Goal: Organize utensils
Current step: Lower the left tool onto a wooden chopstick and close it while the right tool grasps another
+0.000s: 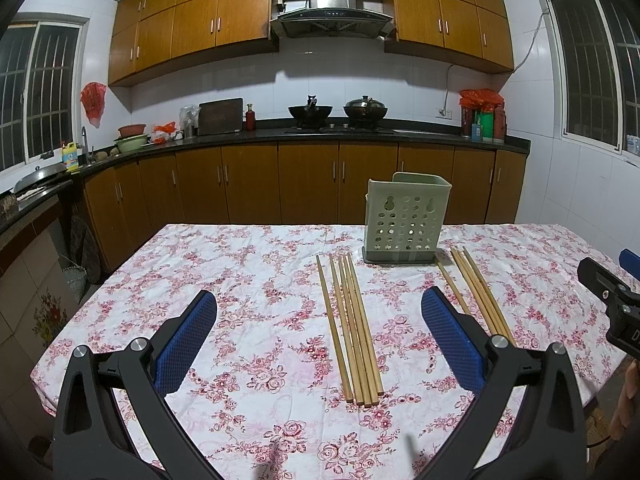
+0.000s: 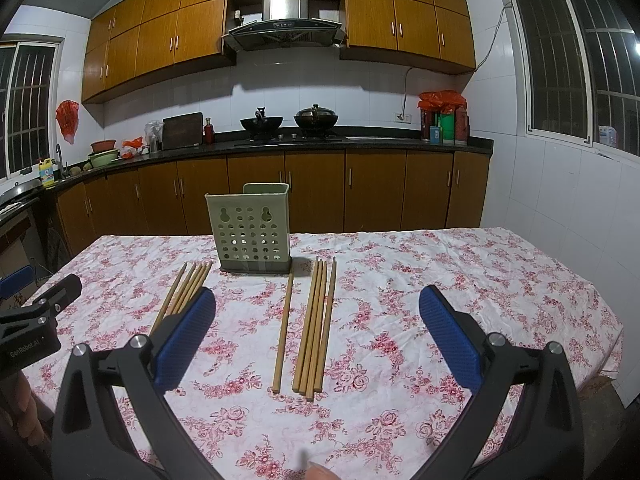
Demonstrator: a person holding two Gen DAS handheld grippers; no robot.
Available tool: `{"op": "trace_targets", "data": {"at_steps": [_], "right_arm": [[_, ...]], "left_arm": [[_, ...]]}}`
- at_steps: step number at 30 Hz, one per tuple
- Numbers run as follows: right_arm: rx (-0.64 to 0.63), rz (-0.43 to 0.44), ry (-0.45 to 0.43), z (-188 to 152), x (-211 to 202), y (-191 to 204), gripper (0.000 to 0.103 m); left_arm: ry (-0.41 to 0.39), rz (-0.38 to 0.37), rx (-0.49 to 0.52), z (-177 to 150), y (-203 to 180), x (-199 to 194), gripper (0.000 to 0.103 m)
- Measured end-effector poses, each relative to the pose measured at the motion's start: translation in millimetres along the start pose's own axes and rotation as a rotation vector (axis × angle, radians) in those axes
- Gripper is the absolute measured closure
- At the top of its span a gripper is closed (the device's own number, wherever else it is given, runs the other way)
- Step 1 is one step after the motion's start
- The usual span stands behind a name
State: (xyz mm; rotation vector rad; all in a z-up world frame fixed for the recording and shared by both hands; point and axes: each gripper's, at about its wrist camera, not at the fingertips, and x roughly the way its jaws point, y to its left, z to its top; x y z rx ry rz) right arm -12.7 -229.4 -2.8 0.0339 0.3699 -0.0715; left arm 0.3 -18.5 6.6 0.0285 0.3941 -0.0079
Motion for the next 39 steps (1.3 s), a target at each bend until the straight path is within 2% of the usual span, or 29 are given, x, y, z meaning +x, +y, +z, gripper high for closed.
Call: {"op": "trace_targets", "data": {"at_steps": [10, 12, 17, 19, 21, 22, 24, 30, 35, 37, 39], "right_arm": [[0.007, 0.018, 0.03, -2.5, 6.7, -2.1, 0.004], [0.029, 0.011, 0.069, -7.5, 15.4, -7.8, 0.004], [0.112, -0.004, 0.234, -15.8, 59.6, -28.1, 0.004], [0.12, -0.015, 0.301, -18.3, 77.1, -32.4, 0.012], [0.123, -0.015, 0.361, -21.5, 94.3, -34.8, 0.028], [0.128, -0.012, 0.398, -23.5, 105.2, -36.5, 0.033], [0.147, 0.011, 0.446, -26.3, 122.8, -38.7, 0.048], [0.153, 0.051, 0.534, -31.5, 165.9, -34.3, 0.069], [0.133, 0.071, 0.596, -41.0, 187.1, -26.1, 0.08], [0.134, 0.082, 0.592, -42.2, 190.7, -26.4, 0.083], [0.104, 0.056, 0.585, -41.8, 191.2, -24.4, 0.092]], "left_arm": [[0.021, 0.014, 0.01, -6.1, -1.5, 4.8, 0.002], [0.047, 0.017, 0.013, -6.4, 0.5, 12.3, 0.002], [0.161, 0.036, -0.018, -9.8, 11.4, 40.0, 0.002], [0.2, 0.049, -0.039, -11.4, 18.4, 52.1, 0.002], [0.236, 0.064, -0.05, -12.8, 23.4, 64.3, 0.003], [0.256, 0.066, -0.056, -13.8, 25.6, 71.4, 0.005], [0.292, 0.065, -0.064, -15.1, 27.5, 85.3, 0.015], [0.42, 0.028, -0.087, -23.0, 29.5, 123.5, 0.043], [0.473, -0.014, -0.084, -27.3, 26.2, 140.8, 0.052], [0.486, -0.033, -0.078, -28.2, 23.4, 144.9, 0.055], [0.497, -0.048, -0.073, -28.6, 21.0, 149.2, 0.057]]}}
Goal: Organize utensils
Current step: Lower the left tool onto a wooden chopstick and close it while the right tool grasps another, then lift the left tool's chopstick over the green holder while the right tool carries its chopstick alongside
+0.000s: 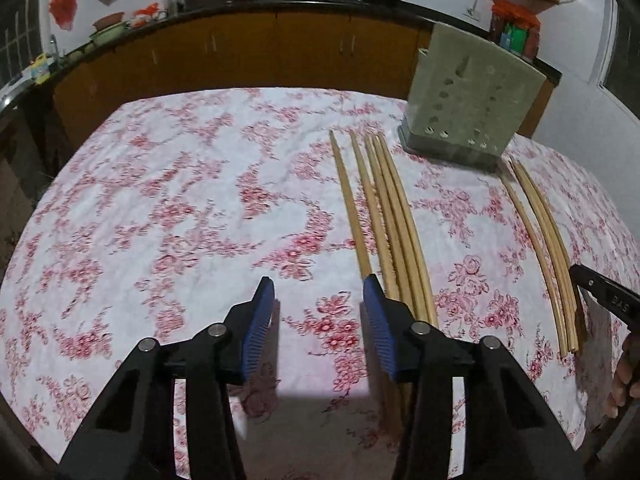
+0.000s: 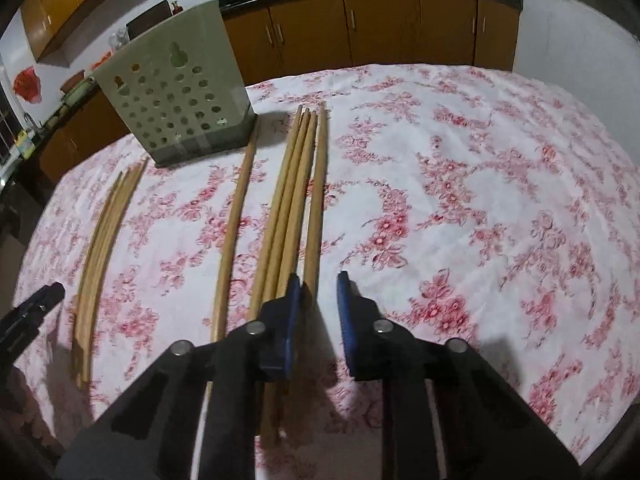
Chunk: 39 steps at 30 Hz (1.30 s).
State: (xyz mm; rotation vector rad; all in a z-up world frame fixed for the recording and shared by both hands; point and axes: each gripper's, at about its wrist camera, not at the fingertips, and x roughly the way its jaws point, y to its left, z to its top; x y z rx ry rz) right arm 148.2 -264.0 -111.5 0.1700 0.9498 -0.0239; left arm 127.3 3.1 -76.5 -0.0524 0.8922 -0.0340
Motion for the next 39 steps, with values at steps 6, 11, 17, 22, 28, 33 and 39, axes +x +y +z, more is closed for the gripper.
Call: {"op": "trace_targets", "data": {"at_steps": [6, 11, 17, 22, 28, 33, 39], "right_arm": [[0.03, 0.011, -0.003, 2.5, 0.4, -9.9, 0.095], [0.029, 0.01, -0.004, 2.4, 0.6, -10.6, 0.095], [0.022, 0.011, -0.003, 1.4, -0.6, -9.8, 0.092], [-0.004, -0.001, -0.005, 2.9, 0.7, -6.7, 0.093], [-0.015, -0.009, -0.011, 20.9, 11.4, -10.2, 0.095], [-0.037, -0.058, -0.049, 35.8, 22.7, -14.5, 0.095], [-0.044, -0.06, -0.083, 37.8, 25.1, -20.1, 0.094]], "left_arm": [[0.035, -0.037, 0.019, 2.4, -6.7, 9.5, 0.068], [0.042, -0.043, 0.043, 3.1, -13.1, 12.3, 0.07], [0.053, -0.058, 0.068, 1.8, -18.5, 13.7, 0.078], [0.052, -0.029, 0.094, 2.3, -17.6, 16.7, 0.093], [0.045, -0.005, 0.078, 22.0, -3.2, 31.1, 0.095], [0.024, 0.011, 0.067, 33.7, 5.6, 41.3, 0.095], [-0.006, 0.012, 0.083, 28.6, 4.8, 39.8, 0.095]]}}
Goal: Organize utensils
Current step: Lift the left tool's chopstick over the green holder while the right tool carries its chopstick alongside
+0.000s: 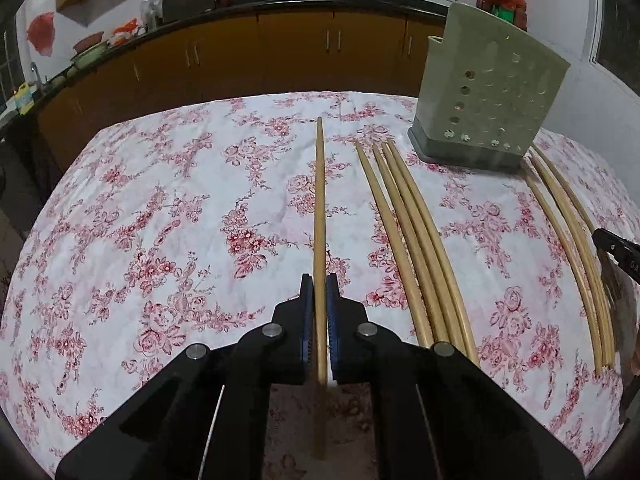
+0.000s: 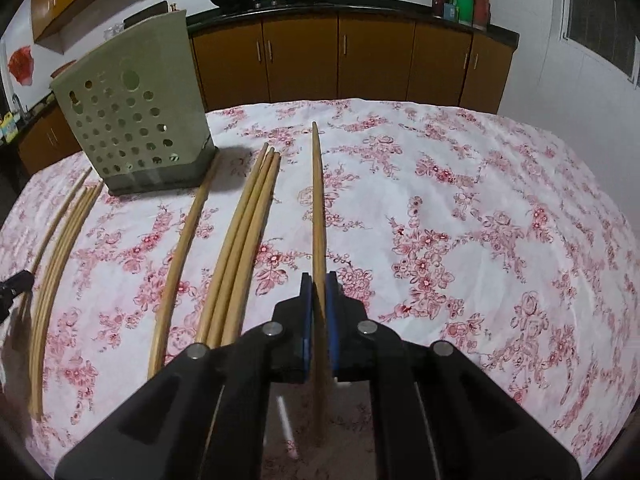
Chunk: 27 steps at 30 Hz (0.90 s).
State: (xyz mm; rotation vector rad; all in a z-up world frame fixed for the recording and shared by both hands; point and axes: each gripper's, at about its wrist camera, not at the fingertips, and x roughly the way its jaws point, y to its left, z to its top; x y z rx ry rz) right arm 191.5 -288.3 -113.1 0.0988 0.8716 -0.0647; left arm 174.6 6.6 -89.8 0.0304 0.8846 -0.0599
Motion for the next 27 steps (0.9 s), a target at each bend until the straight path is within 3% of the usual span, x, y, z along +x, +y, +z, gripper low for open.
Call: {"op": "trace_targets", "data": {"at_steps": [11, 15, 19, 27], "right_arm": [[-0.001, -0.008, 0.0, -10.8, -8.0, 2.1, 0.091], [-0.011, 0.001, -0.001, -11.5, -10.4, 3.7, 0.095], [0.005, 0.025, -0.085, -4.1, -36.0, 1.3, 0.095], [0.047, 0.046, -0.288, 27.4, -98.2, -9.9, 0.095]], "left_arm": [[0.001, -0.008, -0.012, -10.2, 0.0, -9.6, 0.095], [0.002, -0.005, -0.004, -9.3, -1.0, -9.4, 0.095], [-0.017, -0.022, -0.016, -4.5, 1.6, -19.1, 0.096], [-0.202, -0.058, -0.079, 35.0, 16.4, -70.6, 0.096]]}}
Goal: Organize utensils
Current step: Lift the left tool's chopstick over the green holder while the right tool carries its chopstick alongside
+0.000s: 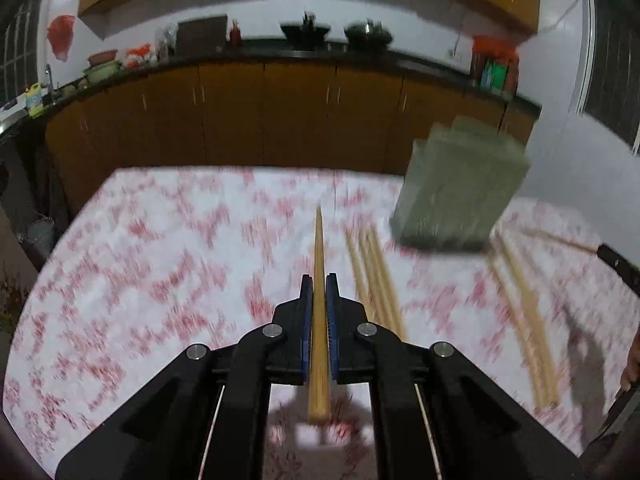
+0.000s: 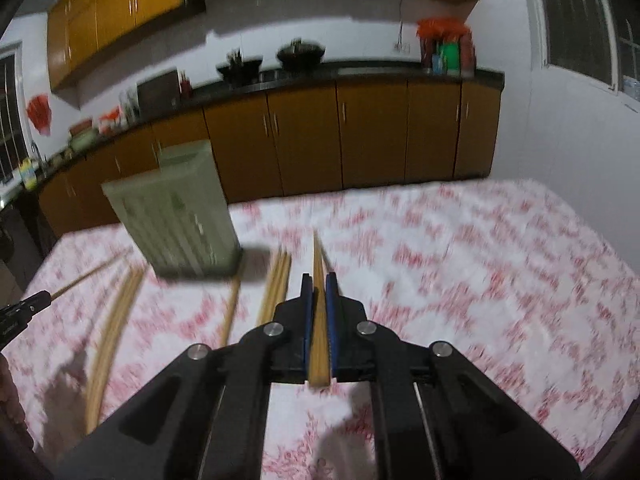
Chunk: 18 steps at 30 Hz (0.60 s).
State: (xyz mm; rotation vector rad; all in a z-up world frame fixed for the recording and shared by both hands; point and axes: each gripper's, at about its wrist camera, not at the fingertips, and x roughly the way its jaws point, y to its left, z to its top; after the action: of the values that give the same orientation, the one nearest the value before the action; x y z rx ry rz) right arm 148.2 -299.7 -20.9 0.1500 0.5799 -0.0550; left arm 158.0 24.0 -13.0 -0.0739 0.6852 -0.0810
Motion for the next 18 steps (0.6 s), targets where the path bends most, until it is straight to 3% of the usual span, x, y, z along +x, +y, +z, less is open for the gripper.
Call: {"op": "trace_targets", "data": {"at_steps": [6, 14, 18], "right_arm": [[0.017, 0.005, -0.096, 26.3, -21.5, -3.9, 0.095], [0.035, 0.016, -0.134, 44.4, -28.0, -5.8, 0.095], [0.06, 0.051, -0.212, 62.8, -46.3, -6.6, 0.095]], "left_arm": [[-0.112, -0.022, -0.052, 38.3, 5.5, -25.5, 0.096], [-0.184, -0.028, -0.06, 64.5, 11.3, -39.5, 0.096], [-0.234, -0.051, -0.076, 83.2, 11.0, -52.8, 0.096]]}}
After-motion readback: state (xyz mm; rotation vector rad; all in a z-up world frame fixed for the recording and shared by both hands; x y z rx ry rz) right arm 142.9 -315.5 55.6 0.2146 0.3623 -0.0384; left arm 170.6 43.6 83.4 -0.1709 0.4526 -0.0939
